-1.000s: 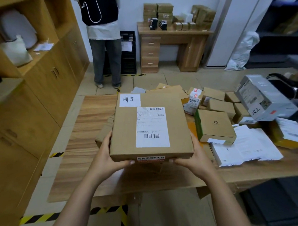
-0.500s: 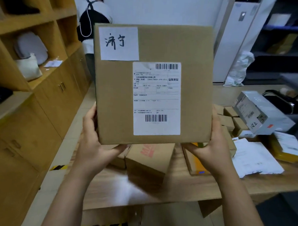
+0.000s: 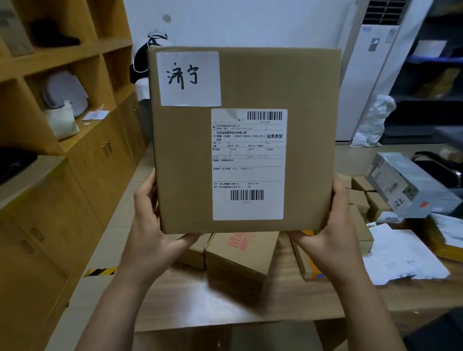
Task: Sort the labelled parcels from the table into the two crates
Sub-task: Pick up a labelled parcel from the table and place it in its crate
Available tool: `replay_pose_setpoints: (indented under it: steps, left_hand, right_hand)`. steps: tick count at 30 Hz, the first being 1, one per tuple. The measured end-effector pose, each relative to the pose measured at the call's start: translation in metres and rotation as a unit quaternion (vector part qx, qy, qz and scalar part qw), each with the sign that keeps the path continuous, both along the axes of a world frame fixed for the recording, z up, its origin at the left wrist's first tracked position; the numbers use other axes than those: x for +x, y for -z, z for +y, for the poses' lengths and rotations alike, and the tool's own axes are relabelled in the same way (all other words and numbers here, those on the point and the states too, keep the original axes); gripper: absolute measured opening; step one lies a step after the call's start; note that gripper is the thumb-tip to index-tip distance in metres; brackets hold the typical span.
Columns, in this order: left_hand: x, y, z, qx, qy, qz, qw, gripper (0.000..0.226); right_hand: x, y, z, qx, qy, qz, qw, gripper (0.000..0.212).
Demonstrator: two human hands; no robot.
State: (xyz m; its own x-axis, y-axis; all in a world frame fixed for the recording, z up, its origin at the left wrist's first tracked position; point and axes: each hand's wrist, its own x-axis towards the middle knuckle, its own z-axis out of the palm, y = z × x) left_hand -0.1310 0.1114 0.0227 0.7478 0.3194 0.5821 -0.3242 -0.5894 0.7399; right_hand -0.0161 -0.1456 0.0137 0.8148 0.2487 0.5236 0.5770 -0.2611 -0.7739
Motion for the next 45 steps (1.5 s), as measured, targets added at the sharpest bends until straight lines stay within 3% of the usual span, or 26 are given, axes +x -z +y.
replay_pose_setpoints:
  steps: [25,36,45]
  left_hand:
    - [-0.014,0.006,-0.006,0.007,-0.017,-0.006,1.000,0.111]
    - [0.003,0.014,-0.026,-0.031,-0.070,0.040,0.996,0.120]
    - [-0.030,0.044,-0.034,-0.040,-0.228,0.116,0.966,0.124]
  right_hand:
    - [-0.013,0.007,-0.002,-0.010,0.009,0.016,1.000,0.112]
    - [0.033,0.012,-0.005,-0.019,-0.062,0.043,0.997,0.112]
    - [0.061,0.030,0.032,-0.099,-0.209,0.126,0.965,0.121]
